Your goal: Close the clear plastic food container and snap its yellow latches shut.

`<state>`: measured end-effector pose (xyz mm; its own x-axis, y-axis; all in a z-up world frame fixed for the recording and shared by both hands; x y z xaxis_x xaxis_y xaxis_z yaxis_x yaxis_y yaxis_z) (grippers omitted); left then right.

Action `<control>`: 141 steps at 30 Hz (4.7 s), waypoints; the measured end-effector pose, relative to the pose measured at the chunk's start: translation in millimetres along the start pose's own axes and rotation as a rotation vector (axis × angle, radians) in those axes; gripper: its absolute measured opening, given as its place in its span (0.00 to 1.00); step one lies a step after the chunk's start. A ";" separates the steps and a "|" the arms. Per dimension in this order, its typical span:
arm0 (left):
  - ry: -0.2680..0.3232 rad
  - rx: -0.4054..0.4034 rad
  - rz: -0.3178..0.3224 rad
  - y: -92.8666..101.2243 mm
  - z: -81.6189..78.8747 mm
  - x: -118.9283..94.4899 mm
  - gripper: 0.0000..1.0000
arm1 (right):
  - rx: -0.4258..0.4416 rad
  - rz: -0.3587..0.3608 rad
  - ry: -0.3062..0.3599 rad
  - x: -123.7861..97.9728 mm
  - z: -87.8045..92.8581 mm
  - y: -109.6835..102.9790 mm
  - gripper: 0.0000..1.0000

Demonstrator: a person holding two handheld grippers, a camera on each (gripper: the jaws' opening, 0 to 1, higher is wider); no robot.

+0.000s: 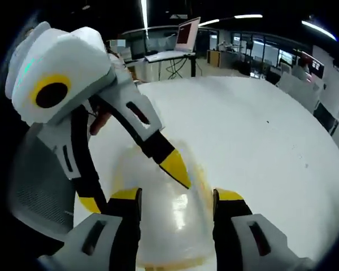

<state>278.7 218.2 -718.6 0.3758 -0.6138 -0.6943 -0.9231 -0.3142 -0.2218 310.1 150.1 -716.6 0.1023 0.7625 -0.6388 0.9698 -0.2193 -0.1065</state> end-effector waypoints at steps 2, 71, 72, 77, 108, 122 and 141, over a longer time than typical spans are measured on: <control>0.033 -0.038 -0.024 -3.9 -0.3 -1.8 0.60 | 0.002 0.025 0.035 -3.0 -0.4 -3.7 0.46; 0.258 -0.499 -0.299 16.1 100.5 -24.3 0.95 | 0.234 0.352 0.260 -14.2 106.2 -67.3 0.80; 0.256 -0.500 -0.304 15.7 101.6 -23.6 0.94 | 0.233 0.359 0.261 -13.3 107.6 -65.8 0.80; 0.223 -0.494 -0.278 19.0 107.1 -14.2 0.86 | 0.249 0.363 0.240 -9.5 112.8 -63.1 0.78; 0.168 -0.452 -0.290 9.4 109.0 -0.7 0.50 | 0.235 0.341 0.186 4.5 104.1 -39.7 0.46; 0.138 -0.511 -0.320 -6.3 125.9 -10.3 0.49 | 0.240 0.324 0.174 25.4 84.3 -30.4 0.46; 0.113 -0.507 -0.336 -44.2 161.6 -31.5 0.47 | 0.254 0.340 0.194 67.2 48.2 -21.1 0.45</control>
<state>294.4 368.5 -797.6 0.6711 -0.4859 -0.5600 -0.6094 -0.7916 -0.0435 285.8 176.6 -794.1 0.4677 0.7162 -0.5180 0.7917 -0.6000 -0.1147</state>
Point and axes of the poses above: the point that each gripper's makers call its tool centre point, and the gripper's own axes: x roughly forward along the fingers, y roughly to its right, z roughly out of its underside, the point moved 7 cm from there along -x, roughly backward along the fingers, and after that the axes turned 5 degrees about -z, right-handed, at the moved point
